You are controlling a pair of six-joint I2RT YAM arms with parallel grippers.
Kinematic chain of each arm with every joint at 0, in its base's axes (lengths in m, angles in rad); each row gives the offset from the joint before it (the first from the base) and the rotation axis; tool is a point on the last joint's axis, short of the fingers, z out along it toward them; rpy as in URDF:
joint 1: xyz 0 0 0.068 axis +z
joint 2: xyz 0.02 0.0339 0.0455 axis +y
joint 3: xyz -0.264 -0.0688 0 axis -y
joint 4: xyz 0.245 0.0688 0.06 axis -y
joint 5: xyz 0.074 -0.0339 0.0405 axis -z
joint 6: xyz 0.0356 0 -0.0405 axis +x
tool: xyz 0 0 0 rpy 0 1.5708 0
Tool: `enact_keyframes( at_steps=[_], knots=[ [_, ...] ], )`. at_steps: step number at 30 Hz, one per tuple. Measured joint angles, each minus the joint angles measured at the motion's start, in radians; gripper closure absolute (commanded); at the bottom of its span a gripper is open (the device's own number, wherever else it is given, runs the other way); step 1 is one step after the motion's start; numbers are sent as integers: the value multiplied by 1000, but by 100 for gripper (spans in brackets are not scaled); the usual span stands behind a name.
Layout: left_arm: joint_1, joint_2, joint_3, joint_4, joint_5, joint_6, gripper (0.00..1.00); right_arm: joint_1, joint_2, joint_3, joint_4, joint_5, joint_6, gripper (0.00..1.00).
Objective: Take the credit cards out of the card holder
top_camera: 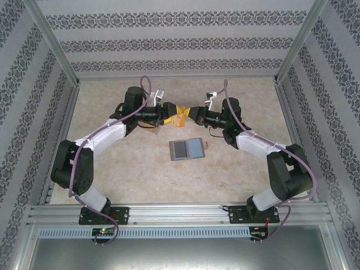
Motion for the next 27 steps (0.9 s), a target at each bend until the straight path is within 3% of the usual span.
enact_keyframes(
  at_steps=[8,9,10,11,15,21,27],
  knots=[
    [24,0,1,45,20,-21,88,-13,3,26,24,-16,26,100],
    [25,0,1,51,20,-25,91,-13,7,29,32,-16,27,98],
    [25,-1,0,61,20,-34,93,-14,11,30,36,-16,28,89],
    [26,-2,0,76,20,-42,94,-17,18,30,37,-16,34,80],
    [25,-4,-12,128,0,-80,97,-12,33,29,55,-15,68,59],
    [25,-11,-33,163,-63,-139,96,39,38,29,93,-12,117,58],
    [36,-39,-35,186,-115,-194,96,71,49,28,154,11,174,65]
  ],
)
